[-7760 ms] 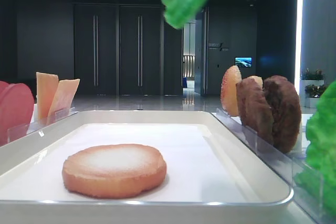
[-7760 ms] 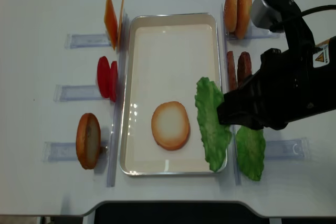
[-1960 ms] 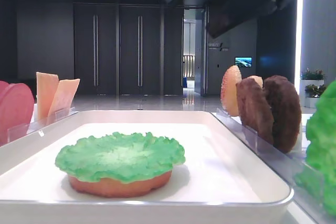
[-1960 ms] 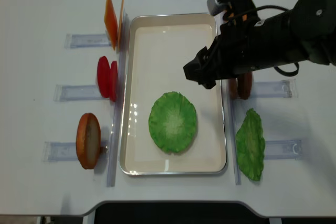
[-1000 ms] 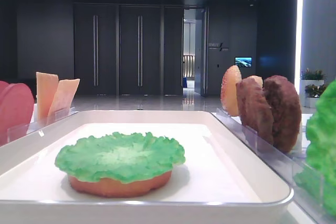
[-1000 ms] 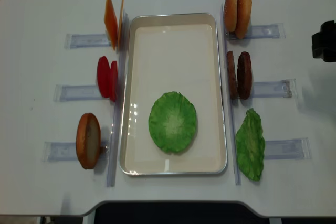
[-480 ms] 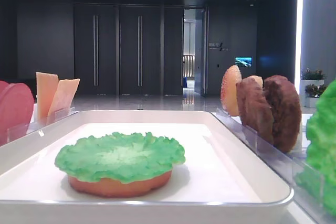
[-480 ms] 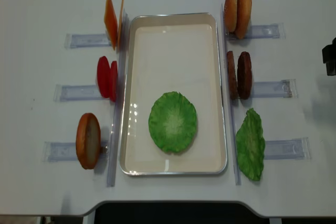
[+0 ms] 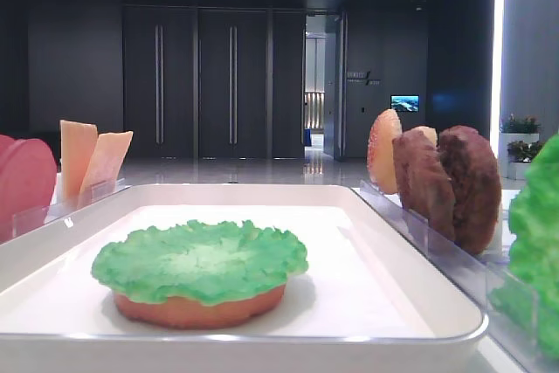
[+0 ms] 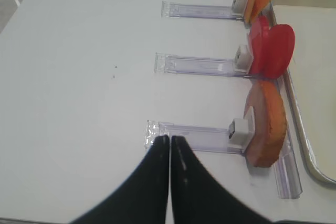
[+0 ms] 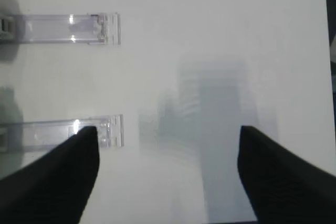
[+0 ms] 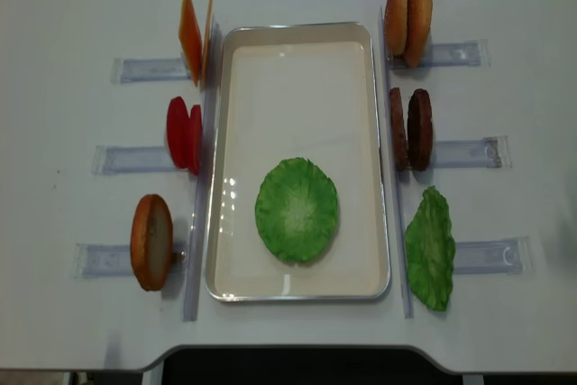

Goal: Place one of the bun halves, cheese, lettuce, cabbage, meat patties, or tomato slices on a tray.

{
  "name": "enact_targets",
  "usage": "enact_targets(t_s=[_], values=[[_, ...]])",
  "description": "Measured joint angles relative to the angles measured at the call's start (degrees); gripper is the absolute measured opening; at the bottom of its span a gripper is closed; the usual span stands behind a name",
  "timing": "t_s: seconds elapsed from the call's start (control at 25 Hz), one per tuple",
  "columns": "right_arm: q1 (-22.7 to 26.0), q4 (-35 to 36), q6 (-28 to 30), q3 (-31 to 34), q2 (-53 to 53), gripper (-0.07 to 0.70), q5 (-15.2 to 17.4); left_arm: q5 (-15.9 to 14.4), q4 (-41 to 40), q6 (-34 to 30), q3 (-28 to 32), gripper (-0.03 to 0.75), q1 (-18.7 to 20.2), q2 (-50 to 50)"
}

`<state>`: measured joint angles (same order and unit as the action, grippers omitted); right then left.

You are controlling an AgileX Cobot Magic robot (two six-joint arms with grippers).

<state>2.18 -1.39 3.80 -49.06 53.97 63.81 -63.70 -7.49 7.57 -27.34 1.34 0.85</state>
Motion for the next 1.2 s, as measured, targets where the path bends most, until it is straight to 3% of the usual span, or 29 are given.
enact_targets(t_s=[0.32,0.6,0.88,1.2], values=[[0.0,-0.3,-1.1,5.9,-17.2,0.522,5.8,0.0,0.0,0.0,0.0,-0.001,0.0,0.0],[0.0,-0.5,-1.8,9.9,-28.6,0.522,6.3,0.0,0.0,0.0,0.0,-0.001,0.0,0.0],[0.0,0.1,-7.0,13.4,-40.6,0.522,6.3,0.0,0.0,0.0,0.0,-0.001,0.0,0.0],[0.0,0.5,-7.4,16.7,-52.3,0.522,6.5,0.0,0.0,-0.1,0.0,-0.001,0.0,0.0]])
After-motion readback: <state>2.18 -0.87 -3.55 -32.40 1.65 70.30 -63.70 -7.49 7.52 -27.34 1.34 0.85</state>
